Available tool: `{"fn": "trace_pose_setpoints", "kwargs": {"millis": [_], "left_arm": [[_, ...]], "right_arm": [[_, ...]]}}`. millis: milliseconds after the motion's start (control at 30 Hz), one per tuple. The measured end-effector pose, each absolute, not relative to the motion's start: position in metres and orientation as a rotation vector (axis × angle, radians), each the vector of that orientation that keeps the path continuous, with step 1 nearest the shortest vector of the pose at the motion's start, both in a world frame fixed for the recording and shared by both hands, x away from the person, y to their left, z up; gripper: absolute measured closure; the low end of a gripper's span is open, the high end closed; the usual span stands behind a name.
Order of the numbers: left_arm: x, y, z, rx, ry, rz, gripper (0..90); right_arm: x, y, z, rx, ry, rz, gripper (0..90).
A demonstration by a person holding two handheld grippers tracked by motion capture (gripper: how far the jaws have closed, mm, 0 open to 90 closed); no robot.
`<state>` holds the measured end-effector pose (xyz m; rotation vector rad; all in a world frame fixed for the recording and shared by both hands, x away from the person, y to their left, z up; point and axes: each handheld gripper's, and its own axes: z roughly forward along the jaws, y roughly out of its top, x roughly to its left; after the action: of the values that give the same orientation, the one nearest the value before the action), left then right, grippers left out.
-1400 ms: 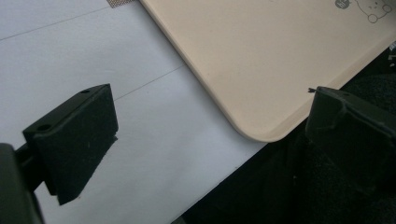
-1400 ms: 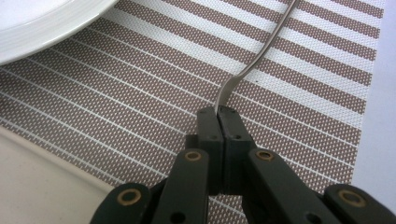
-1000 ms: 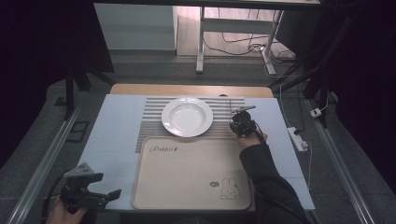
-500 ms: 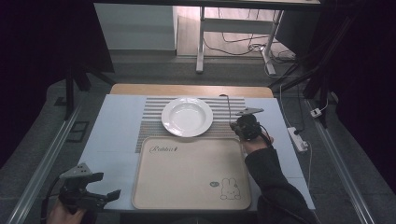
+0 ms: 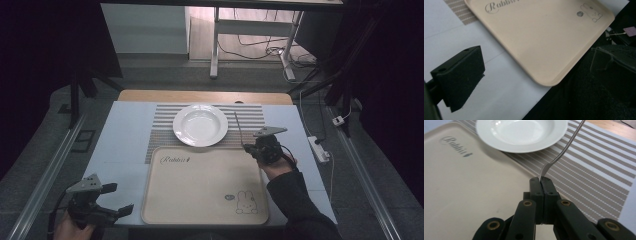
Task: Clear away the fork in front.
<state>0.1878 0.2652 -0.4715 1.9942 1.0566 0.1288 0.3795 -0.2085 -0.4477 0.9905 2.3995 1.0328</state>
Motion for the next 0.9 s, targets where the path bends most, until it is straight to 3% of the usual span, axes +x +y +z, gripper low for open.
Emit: {"fn": "trace_pose_setpoints", "kwargs": {"millis": [467, 900], "left_arm": [[0.198, 0.249, -0.471, 2.017, 0.905, 0.129, 0.0], [0.219, 0.232, -0.475, 2.055, 0.87, 0.125, 0.0]], "right_arm": [[0.339, -0.209, -0.447, 0.905, 2.485, 1.075, 89.1], [0.304, -0.199, -0.451, 0.785, 2.594, 1.104, 89.1]]}}
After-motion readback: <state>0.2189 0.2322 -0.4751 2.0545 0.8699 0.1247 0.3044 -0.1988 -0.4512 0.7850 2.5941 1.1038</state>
